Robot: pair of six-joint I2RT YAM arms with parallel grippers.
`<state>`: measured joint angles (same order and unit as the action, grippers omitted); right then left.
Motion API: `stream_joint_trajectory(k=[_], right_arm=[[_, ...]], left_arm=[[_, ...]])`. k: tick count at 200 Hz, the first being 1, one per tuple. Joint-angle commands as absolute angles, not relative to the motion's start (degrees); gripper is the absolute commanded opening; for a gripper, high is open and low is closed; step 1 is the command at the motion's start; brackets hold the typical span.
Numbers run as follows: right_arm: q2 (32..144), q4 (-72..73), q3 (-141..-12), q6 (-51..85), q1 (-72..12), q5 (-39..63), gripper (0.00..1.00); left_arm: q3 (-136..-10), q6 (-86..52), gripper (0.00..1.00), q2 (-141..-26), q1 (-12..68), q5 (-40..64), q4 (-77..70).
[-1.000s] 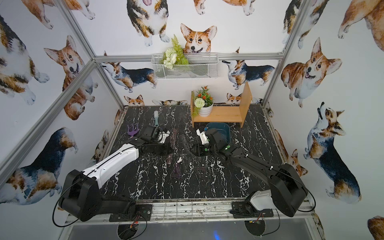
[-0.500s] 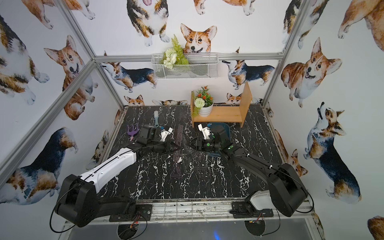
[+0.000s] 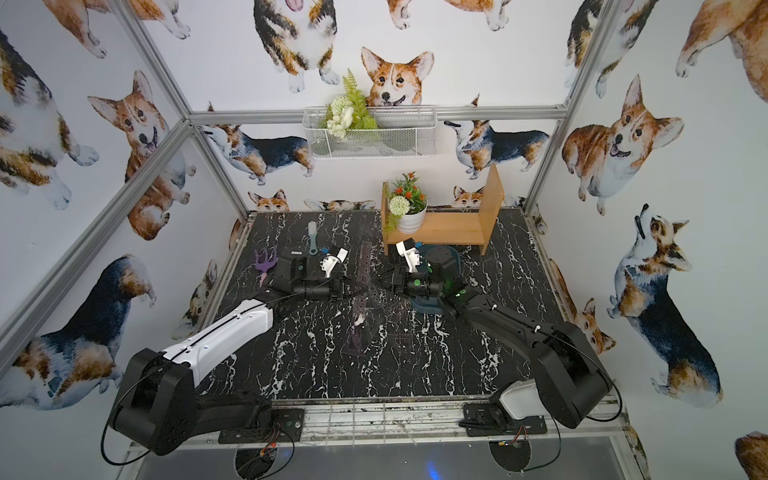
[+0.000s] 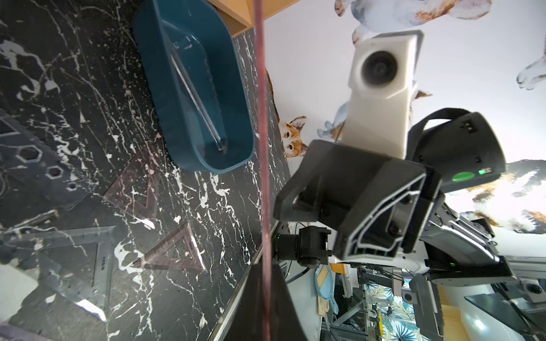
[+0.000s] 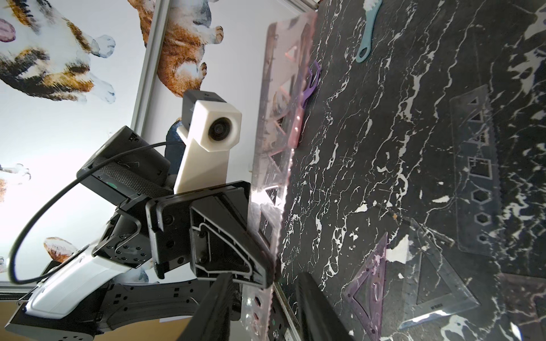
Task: Put the scattered rulers into the storage box
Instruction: Pick up the ruler from the center of the board.
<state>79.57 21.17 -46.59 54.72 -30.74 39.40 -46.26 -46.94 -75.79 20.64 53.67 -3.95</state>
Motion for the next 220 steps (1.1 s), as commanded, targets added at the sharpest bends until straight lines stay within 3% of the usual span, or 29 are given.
stream_joint_trajectory(k=[1, 155, 220], right_arm=[[79.93, 25.08, -47.27, 55.58, -30.60, 40.63, 0.40], [83.20, 34.90, -48.61, 60.64, -30.34, 43.10, 0.35], [85.43, 43.88, -47.82, 66.45, -30.33, 45.34, 0.28]], left_arm=[[-46.13, -49.37, 0.00, -75.09, 20.57, 56.33, -8.69], [-43.34, -57.28, 0.00, -74.36, 20.65, 61.40, -18.48], [-42.46, -59.75, 0.00, -73.84, 21.05, 62.72, -21.77]])
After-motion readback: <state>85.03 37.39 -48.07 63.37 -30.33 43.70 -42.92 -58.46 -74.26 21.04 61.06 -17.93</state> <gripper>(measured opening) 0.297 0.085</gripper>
